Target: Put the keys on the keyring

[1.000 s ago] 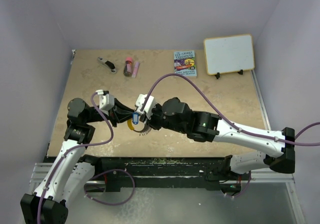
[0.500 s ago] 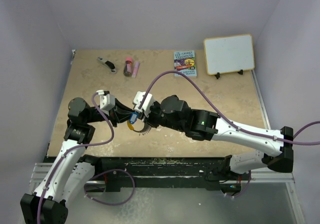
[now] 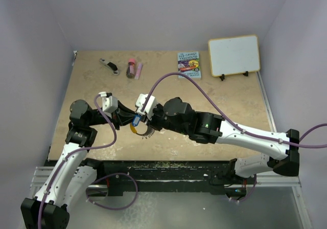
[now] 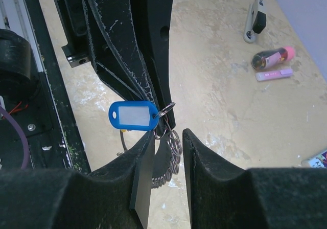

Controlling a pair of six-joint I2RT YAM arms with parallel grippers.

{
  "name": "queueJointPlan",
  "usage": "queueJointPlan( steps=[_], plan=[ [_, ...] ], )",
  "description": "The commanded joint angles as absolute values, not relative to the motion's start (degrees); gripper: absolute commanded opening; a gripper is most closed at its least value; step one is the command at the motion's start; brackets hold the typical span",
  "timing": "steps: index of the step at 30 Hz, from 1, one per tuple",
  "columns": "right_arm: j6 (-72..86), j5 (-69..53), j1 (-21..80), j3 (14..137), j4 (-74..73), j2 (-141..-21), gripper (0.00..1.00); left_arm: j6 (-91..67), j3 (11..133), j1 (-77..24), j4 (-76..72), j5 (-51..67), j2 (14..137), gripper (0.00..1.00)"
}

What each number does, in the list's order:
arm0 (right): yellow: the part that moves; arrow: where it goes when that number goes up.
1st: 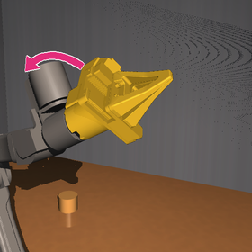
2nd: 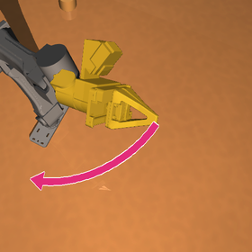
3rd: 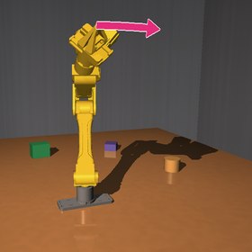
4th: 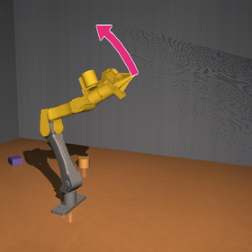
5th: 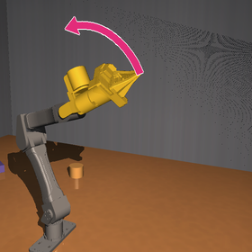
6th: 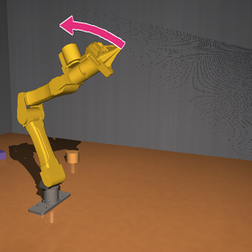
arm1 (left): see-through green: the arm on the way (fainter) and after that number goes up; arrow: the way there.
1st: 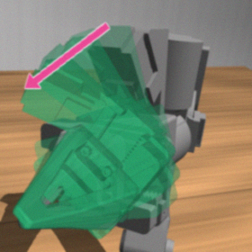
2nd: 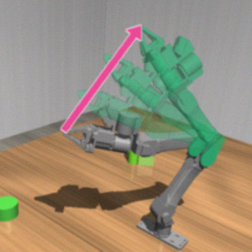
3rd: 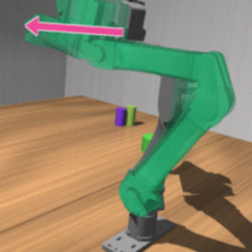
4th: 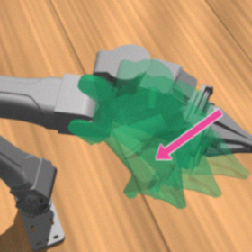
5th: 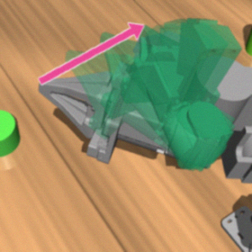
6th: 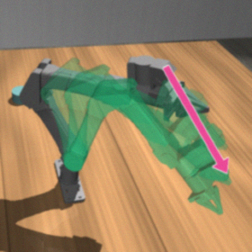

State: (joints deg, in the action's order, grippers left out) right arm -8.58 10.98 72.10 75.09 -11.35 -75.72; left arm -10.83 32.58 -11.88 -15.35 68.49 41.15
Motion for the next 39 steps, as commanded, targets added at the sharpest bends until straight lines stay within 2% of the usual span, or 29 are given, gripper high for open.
queueJointPlan(
  steps=[1,20,30,39],
  plan=[
    [-8.85,10.98,72.68,77.55,-10.28,-75.75,0.33,-9.95,34.82,-12.43,-17.96,69.00,40.42,0.04],
    [-8.04,11.50,73.29,77.17,-11.07,-75.36,0.33,-9.45,35.08,-12.55,-17.35,69.26,40.60,0.04],
    [-8.33,11.99,73.30,76.85,-10.65,-75.38,0.29,-10.37,35.67,-12.65,-17.06,70.61,40.09,0.04],
    [-7.64,12.16,73.30,75.12,-10.55,-73.68,0.31,-10.83,35.69,-12.66,-16.61,70.75,39.79,0.04]
  ],
)
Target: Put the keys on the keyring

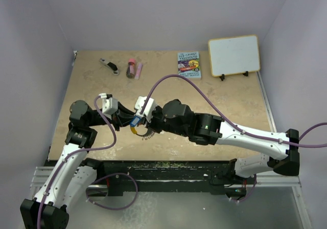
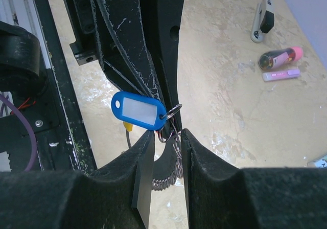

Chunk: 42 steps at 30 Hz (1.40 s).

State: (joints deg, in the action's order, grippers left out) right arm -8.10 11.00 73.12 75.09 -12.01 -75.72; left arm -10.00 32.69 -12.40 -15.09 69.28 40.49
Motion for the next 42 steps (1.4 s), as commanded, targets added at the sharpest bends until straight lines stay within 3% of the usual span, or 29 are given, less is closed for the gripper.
queueJointPlan(
  steps=[1,6,18,28,36,42],
  plan=[
    [-7.65,12.28,73.30,75.07,-10.47,-73.61,0.31,-11.08,35.73,-12.66,-16.67,70.75,39.81,0.04],
    [-8.06,12.40,73.31,75.21,-10.33,-74.03,0.28,-12.30,35.81,-12.66,-17.26,71.46,39.79,0.04],
    [-8.17,13.07,73.31,75.41,-10.26,-74.08,0.06,-14.15,36.21,-12.65,-17.84,72.14,39.59,0.04],
    [-7.83,13.61,73.30,75.50,-10.33,-74.71,0.20,-17.07,37.03,-12.73,-18.98,73.50,39.56,0.04],
    [-7.67,13.76,73.35,75.59,-10.41,-74.41,0.01,-16.78,37.31,-12.81,-17.92,74.05,39.41,0.04],
    [-7.00,14.40,73.30,74.85,-10.00,-73.34,0.00,-16.37,37.57,-12.83,-17.54,72.80,39.51,0.10]
  ],
)
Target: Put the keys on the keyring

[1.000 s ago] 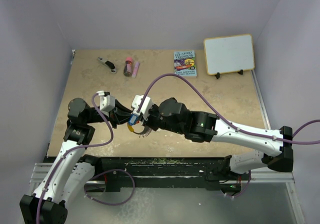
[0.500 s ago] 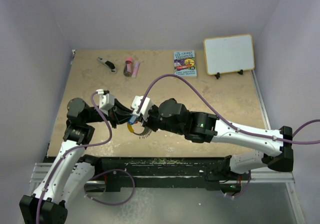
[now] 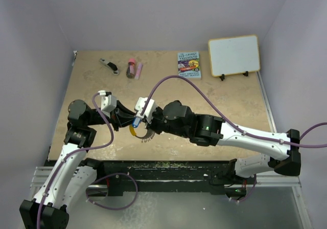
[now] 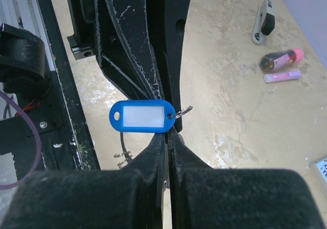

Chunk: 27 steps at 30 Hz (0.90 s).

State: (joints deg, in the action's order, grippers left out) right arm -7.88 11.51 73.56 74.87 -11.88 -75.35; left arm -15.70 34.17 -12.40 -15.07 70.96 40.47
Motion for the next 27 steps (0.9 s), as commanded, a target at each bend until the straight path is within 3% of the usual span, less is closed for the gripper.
queueJointPlan(
  steps=[1,16,27],
  plan=[
    [-6.92,14.53,73.30,74.73,-10.06,-73.15,0.00,-16.24,37.53,-12.83,-17.39,72.39,39.58,0.12],
    [-2.38,14.34,73.30,75.68,-18.78,-71.41,0.00,-11.02,38.00,-12.83,-11.79,70.67,39.86,0.24],
    [0.82,14.23,73.30,75.98,-23.92,-70.71,0.00,-7.46,38.41,-12.83,-8.71,70.91,40.22,0.26]
  ],
)
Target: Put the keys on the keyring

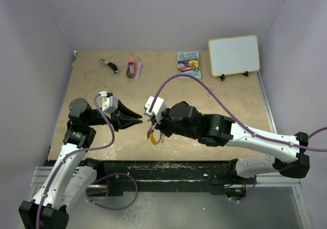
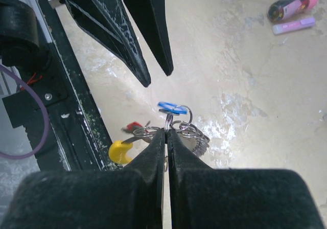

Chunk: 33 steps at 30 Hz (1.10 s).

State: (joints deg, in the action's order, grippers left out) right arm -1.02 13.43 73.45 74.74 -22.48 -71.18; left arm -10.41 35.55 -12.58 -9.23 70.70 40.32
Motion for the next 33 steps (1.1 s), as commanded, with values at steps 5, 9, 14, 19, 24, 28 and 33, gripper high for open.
queueJointPlan(
  steps=[5,9,14,19,24,28,33],
  plan=[
    [1.09,13.49,73.31,76.05,-25.00,-71.80,0.00,-10.72,38.86,-12.83,-14.22,70.56,41.31,0.33],
    [1.07,12.95,73.30,75.60,-24.64,-71.55,0.00,-13.30,38.43,-13.04,-19.79,72.32,42.54,0.51],
    [0.79,12.89,73.30,76.03,-24.37,-71.52,0.00,-9.72,37.48,-14.00,-18.90,74.73,43.05,0.56],
    [0.77,12.41,73.33,76.52,-23.59,-71.77,0.00,-6.43,37.14,-15.42,-17.38,75.54,43.11,0.58],
    [0.85,11.92,73.30,77.03,-22.84,-72.15,0.00,1.23,37.70,-15.97,-12.15,72.86,43.76,0.59],
    [0.80,11.73,73.30,77.78,-22.68,-72.79,0.00,4.23,37.75,-16.24,-10.77,71.68,44.00,0.59],
    [0.86,11.77,73.34,78.31,-22.49,-73.17,0.00,3.94,37.93,-16.73,-11.25,71.82,44.30,0.59]
  ],
)
